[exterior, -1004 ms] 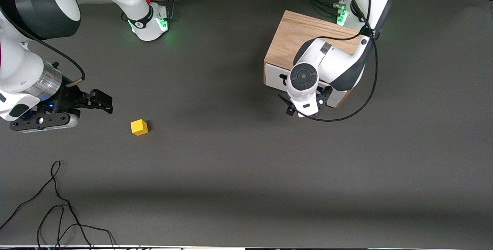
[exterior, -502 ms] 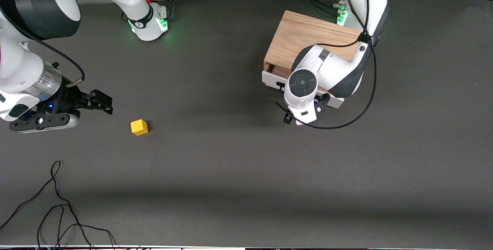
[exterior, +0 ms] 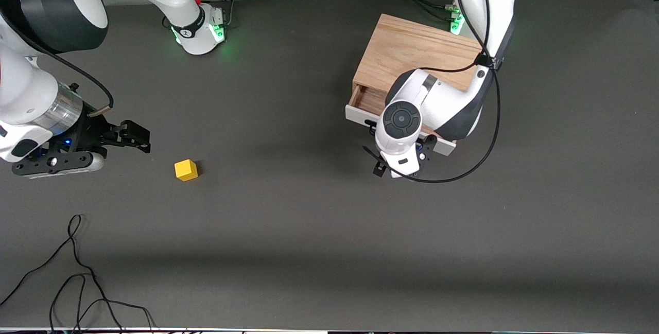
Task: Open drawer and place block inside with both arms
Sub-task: 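Pull the drawer handle outward with the left gripper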
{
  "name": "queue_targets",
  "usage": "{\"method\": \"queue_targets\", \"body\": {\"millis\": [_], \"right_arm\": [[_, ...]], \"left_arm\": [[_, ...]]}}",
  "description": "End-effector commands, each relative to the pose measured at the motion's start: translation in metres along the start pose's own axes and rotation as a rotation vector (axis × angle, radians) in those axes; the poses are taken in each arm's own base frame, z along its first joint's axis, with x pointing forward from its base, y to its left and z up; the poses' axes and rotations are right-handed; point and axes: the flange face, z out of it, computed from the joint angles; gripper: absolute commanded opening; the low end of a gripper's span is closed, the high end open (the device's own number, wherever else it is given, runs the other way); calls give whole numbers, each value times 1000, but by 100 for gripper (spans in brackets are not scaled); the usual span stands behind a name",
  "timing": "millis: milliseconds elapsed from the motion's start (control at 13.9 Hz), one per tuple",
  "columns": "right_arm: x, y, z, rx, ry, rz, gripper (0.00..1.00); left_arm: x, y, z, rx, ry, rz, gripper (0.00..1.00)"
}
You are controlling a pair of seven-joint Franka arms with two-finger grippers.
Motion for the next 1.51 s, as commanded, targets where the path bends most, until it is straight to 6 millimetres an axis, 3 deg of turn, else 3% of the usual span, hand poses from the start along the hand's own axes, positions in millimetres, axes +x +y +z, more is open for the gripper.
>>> {"method": "queue_targets", "body": {"millis": [0,932,1435], "right_arm": [[4,1,-1,-4,13,18,100],[5,1,0,-4,21,20,100],[17,22,36,-10,-14,64,100]], "left_arm": [[-6,26,-5,-52,-13,-13,100],[2,58,-23,-176,-26,-30,100],[5,63,-36,-228,-30,-34,100]]}}
